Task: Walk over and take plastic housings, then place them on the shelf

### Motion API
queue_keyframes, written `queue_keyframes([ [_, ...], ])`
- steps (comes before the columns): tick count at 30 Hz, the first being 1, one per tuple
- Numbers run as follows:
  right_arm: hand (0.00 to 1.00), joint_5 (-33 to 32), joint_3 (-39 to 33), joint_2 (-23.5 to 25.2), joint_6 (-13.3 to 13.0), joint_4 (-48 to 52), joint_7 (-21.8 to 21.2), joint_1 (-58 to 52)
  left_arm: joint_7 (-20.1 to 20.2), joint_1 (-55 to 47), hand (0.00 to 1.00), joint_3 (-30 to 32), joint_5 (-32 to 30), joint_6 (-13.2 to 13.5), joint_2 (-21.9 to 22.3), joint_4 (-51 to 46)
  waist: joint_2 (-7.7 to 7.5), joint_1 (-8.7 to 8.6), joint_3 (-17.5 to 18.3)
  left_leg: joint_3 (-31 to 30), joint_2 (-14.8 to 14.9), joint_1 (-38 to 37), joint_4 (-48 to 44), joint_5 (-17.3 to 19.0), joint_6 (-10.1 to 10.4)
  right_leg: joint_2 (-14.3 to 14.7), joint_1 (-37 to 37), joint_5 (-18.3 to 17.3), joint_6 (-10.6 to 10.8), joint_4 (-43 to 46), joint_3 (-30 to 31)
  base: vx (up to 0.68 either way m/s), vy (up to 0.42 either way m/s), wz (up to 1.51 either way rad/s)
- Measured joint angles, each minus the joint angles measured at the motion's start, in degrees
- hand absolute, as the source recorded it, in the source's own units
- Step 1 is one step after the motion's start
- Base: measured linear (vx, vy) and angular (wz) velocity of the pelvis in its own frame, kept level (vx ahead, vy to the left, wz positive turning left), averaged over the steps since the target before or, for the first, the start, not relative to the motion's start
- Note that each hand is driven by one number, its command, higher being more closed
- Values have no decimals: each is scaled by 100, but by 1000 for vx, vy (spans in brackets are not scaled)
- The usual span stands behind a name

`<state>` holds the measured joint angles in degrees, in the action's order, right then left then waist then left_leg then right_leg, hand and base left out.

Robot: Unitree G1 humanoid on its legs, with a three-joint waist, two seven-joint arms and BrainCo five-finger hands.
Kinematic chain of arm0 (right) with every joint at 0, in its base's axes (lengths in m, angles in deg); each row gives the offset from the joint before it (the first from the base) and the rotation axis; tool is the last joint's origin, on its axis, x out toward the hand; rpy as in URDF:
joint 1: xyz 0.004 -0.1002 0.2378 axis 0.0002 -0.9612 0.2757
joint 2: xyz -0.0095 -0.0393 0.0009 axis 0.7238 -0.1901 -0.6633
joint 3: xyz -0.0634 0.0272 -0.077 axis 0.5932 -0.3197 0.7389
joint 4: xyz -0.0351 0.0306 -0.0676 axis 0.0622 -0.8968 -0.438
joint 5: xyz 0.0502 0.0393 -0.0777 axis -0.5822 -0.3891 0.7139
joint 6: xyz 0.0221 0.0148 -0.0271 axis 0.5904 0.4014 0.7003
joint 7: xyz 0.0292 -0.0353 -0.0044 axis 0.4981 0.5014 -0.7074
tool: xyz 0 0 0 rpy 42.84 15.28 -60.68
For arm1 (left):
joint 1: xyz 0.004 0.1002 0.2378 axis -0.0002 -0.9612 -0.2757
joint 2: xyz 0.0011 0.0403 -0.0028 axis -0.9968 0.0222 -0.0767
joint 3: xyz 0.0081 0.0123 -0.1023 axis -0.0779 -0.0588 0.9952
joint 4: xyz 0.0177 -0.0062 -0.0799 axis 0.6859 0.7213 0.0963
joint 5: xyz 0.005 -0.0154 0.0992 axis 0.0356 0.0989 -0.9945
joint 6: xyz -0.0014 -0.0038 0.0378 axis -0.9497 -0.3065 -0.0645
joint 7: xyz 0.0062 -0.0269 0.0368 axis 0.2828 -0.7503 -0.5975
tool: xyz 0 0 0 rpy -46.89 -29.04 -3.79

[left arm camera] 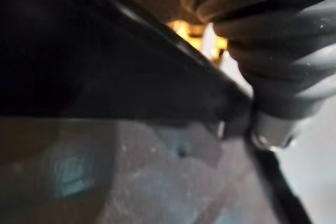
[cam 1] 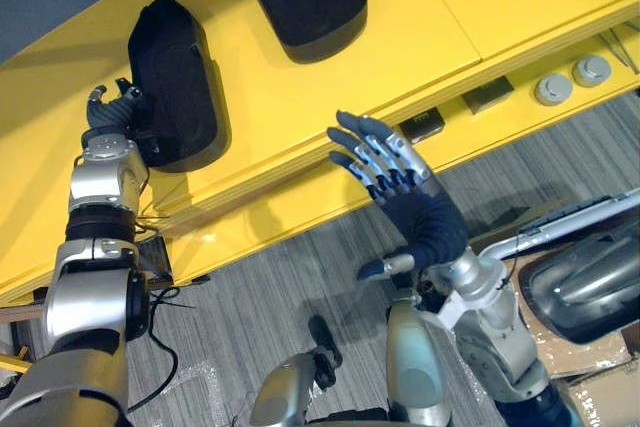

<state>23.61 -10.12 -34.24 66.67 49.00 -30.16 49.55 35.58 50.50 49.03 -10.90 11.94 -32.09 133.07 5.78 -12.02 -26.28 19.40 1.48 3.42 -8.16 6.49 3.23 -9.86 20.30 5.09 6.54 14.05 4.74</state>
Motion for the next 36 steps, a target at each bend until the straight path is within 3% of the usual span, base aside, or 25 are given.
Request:
queue_keyframes([
  [4, 0, 0, 6, 4, -190, -11, -4, -127, -587, 64, 0, 186, 8, 159, -5, 3, -30, -9, 209, 7, 1, -65, 13, 15, -8, 0, -80, -3, 1, -6, -6, 0, 0, 0],
  [7, 0, 2, 5, 4, -340, -74, -15, -308, -976, 196, 0, 181, 10, 480, -13, 5, -52, -24, 314, -14, 1, -299, 92, 17, -8, 7, -340, -6, 4, -103, -46, 0, 0, 0],
  [12, 0, 149, -3, -23, -610, -302, -6, -714, -1477, 765, 0, -436, -3, 1443, -419, 82, -84, -134, 770, -179, 19, -404, 202, 45, 1, -10, -699, 30, 22, -539, -293, 42, 5, 14],
  [13, 0, 392, -1, -13, -695, -347, 81, -819, -1601, 768, 0, -563, -6, 1835, -508, -159, -61, -127, 885, -254, 32, -493, 268, 44, -1, -21, -879, 68, 32, -717, -355, 93, 26, 11],
  [17, 0, 813, 87, 66, -749, -629, 353, -837, -1772, 5, 0, -486, -59, 2612, -473, -1413, -26, -56, 1205, -419, 85, -668, 336, 24, 9, 40, -1206, 131, 54, -909, -613, 118, -4, 20],
  [18, 0, 926, 150, 92, -779, -763, 439, -827, -1782, -600, 0, -305, -54, 2925, -324, -2075, -18, 45, 1282, -477, 106, -783, 370, 14, 24, 59, -1357, 124, 44, -968, -655, 153, -17, 8],
  [19, 100, 1055, 245, 110, -829, -913, 566, -772, -1783, -1353, 0, -18, -54, 3187, -18, -2843, -11, 194, 1358, -496, 130, -863, 364, 13, 24, 73, -1484, 121, 42, -1028, -715, 112, -15, 13],
  [20, 100, 1108, 306, 123, -844, -994, 635, -733, -1782, -1777, 0, 131, -46, 3284, 198, -3273, -9, 236, 1412, -541, 139, -871, 358, 13, 24, 70, -1558, 121, 42, -1079, -793, 103, -29, 37],
  [22, 100, 1243, 502, 269, -841, -1331, 921, -553, -1621, -3466, 0, 374, -45, 3573, 1209, -4727, -60, 507, 1518, -836, 171, -949, 374, 16, 28, 69, -1928, 118, 41, -1315, -1135, 58, -36, 62],
  [23, 100, 1246, 525, 319, -840, -1437, 1004, -498, -1536, -3867, 0, 388, -44, 3623, 1430, -4969, -88, 585, 1567, -934, 177, -949, 372, 18, 32, 70, -1983, 118, 41, -1378, -1226, 30, -34, 69],
  [24, 100, 1253, 606, 447, -817, -1654, 1170, -390, -1378, -4658, 0, 387, -43, 3676, 1870, -5409, -142, 766, 1619, -1106, 186, -928, 373, 24, 40, 71, -2116, 119, 41, -1475, -1410, 20, -29, 64],
  [28, 100, 1509, 806, 930, -643, -2403, 1919, -79, -711, -6945, 0, 331, -1, 3756, 2950, -6182, -361, 1360, 1763, -1590, 175, -810, 329, 67, 103, 67, -2461, 84, 1, -1678, -1922, -5, -25, 64],
  [31, 100, 1461, 889, 1277, -613, -2869, 2164, 131, -349, -7754, 0, 334, 38, 3756, 3321, -6184, -458, 1629, 1821, -1864, 163, -619, 214, 66, 110, 61, -2479, 44, -21, -1679, -2204, -7, -18, 50],
  [34, 100, 1467, 1029, 1338, -603, -3214, 2377, 268, 86, -8003, 0, 252, 34, 3876, 3528, -6045, -498, 1764, 1833, -2017, 162, -567, 162, 69, 120, 65, -2583, 24, -23, -1678, -2371, -3, -13, 30],
  [36, 100, 1492, 1202, 1412, -452, -3442, 2525, 497, 443, -8023, 0, 94, 198, 3952, 3606, -5849, -520, 1813, 1831, -2064, 169, -526, 164, 58, 138, 69, -2575, 4, -50, -1679, -2444, -12, -5, 12],
])
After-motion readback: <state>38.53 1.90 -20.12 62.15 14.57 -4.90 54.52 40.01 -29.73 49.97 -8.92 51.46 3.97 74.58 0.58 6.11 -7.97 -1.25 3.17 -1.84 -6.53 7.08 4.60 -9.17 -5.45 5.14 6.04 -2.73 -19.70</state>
